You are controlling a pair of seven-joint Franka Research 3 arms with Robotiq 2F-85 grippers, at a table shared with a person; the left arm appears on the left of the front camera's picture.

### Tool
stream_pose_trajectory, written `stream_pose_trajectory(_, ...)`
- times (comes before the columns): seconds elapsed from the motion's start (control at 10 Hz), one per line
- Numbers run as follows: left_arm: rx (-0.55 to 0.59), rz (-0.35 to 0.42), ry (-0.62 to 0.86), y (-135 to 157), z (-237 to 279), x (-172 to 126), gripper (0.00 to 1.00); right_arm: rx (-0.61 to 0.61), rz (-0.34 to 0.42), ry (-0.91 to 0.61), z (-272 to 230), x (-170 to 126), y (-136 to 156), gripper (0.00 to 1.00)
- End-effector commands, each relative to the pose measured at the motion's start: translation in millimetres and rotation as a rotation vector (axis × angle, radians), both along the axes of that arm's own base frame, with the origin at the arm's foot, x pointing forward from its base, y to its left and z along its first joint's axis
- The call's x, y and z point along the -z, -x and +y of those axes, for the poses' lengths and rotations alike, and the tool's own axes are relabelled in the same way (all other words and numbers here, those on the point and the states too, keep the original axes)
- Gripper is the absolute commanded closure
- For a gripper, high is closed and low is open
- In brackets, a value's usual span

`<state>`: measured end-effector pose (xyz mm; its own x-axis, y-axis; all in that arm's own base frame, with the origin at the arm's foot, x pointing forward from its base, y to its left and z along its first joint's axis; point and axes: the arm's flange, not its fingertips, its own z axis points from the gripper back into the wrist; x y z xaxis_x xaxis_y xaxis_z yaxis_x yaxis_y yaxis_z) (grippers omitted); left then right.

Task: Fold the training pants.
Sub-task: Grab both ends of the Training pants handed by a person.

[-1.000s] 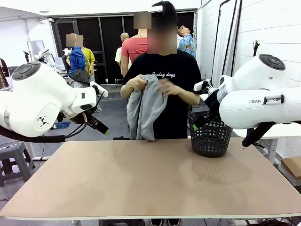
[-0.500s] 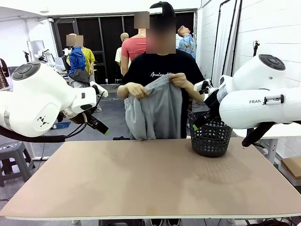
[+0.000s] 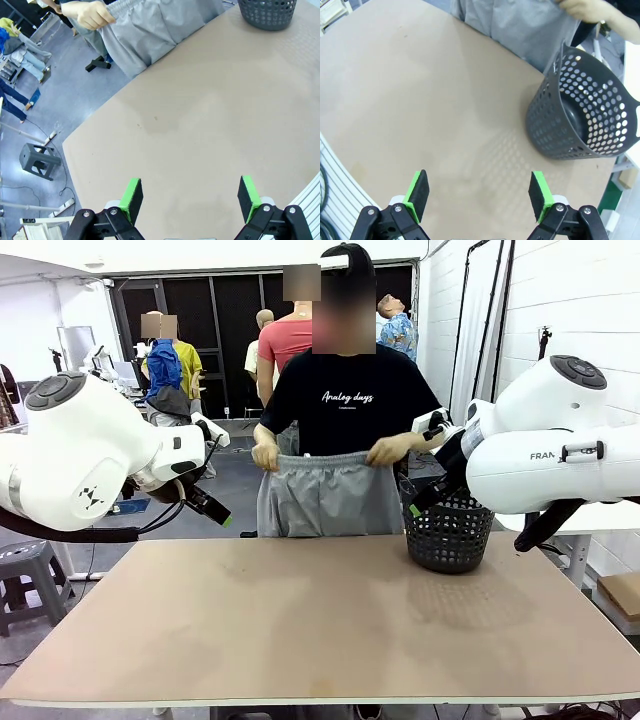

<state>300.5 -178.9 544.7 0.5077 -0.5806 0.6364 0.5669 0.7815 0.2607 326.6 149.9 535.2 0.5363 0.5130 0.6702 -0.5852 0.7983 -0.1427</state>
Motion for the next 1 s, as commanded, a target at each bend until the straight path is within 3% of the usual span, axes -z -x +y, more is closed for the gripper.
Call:
stream_pose_trajectory(0.0,0.008,-0.015,-0.005,-2.5,0.3,0.0,0.00,0.000,-0.006,-0.002,0.0,-0.8,-0.2,0.00)
stream_pose_trajectory(0.9,0.008,-0.015,-0.005,-2.5,0.3,0.0,0.00,0.000,-0.006,-0.002,0.0,-0.8,-0.2,0.00)
